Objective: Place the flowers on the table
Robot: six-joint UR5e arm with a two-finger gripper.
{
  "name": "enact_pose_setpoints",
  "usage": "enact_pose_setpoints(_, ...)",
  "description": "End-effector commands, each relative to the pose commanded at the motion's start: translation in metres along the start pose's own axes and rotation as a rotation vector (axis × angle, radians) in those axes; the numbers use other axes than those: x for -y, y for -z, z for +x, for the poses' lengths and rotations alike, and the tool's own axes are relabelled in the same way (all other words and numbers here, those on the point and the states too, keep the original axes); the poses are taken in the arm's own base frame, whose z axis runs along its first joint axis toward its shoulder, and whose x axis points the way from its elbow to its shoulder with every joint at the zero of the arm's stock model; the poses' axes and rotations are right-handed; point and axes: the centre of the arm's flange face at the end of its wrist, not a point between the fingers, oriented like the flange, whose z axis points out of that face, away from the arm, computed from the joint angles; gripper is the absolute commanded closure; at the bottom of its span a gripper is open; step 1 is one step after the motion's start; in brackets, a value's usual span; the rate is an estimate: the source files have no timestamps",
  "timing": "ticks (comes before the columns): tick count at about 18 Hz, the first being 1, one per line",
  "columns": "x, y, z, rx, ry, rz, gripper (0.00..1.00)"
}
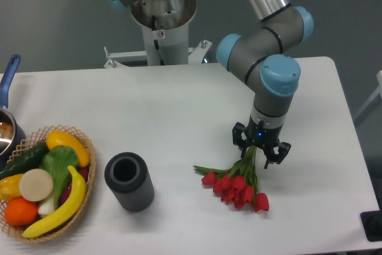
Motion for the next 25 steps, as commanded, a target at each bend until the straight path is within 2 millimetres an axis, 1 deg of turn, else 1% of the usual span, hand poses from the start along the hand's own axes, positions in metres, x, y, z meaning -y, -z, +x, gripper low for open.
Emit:
enact_pose_setpoints(2, -0.004, 0.021, 0.002, 0.043, -0.006, -0.029, 0.0)
enact_pose_setpoints(6, 0.003, 0.072, 0.0, 0.126, -0.026, -0.002, 0.0)
enact_pose_setpoints(8, 0.005, 0.097, 0.001, 0.16, -0.069, 0.006, 0.0)
enact_pose_setpoints(10, 0.003, 0.116, 0.007, 0.168, -0.131, 0.003, 0.0)
enact_pose_setpoints(12, -0.006, 0.124, 0.009, 0.14, -0.179, -0.026, 0.0)
enact_pose_setpoints(15, -0.036, 0.14, 0.006, 0.14, -0.296, -0.085, 0.0)
enact_pose_setpoints(16, -0.049, 0.148, 0.004, 0.138, -0.295, -0.092, 0.0)
enact_pose_setpoints(17, -0.056, 0.153, 0.003, 0.128, -0.291, -0.095, 0.0)
enact_pose_setpoints(18, -0.059, 0.157, 0.003, 0.122, -0.297, -0.096, 0.0)
enact_pose_setpoints(21, -0.072, 0.159, 0.0, 0.103, -0.318, -0.097, 0.0)
enact_pose_setpoints(23, -0.074, 0.159, -0.002, 0.1, -0.349, -0.091, 0.0)
enact_pose_setpoints(25, -0.078, 0.159, -0.003, 0.099, -0.341, -0.091, 0.0)
